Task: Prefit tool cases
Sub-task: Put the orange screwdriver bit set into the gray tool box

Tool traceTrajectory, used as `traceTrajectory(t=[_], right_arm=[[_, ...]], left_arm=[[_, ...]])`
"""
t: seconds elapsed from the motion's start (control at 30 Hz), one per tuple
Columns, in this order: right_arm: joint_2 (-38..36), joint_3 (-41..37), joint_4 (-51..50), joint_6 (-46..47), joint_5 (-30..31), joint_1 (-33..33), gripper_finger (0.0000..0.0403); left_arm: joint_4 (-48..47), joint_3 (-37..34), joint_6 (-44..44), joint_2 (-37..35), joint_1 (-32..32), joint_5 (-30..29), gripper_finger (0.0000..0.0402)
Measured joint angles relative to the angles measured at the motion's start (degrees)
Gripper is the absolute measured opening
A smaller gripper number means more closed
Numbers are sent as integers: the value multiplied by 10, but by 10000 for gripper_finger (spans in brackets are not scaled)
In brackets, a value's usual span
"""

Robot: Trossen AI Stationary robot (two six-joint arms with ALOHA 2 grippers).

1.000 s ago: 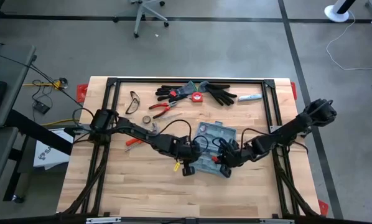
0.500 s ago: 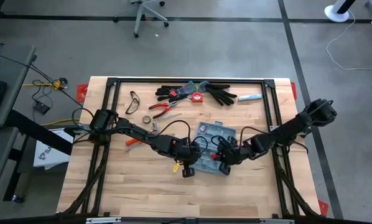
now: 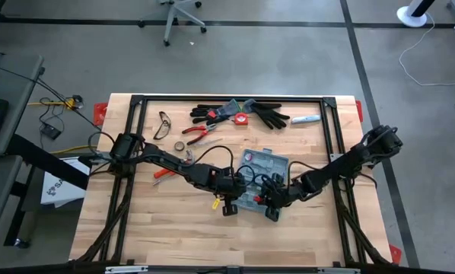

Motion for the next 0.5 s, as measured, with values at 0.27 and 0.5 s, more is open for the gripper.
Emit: traceTrajectory(t=[0.27, 0.5], right_arm=[[1, 0, -1, -18, 3, 0, 74], [14, 0, -3, -30, 2, 0, 74]], left_arm=[[1, 0, 10, 0, 7, 10, 0], [0, 0, 13, 0, 7, 17, 0]])
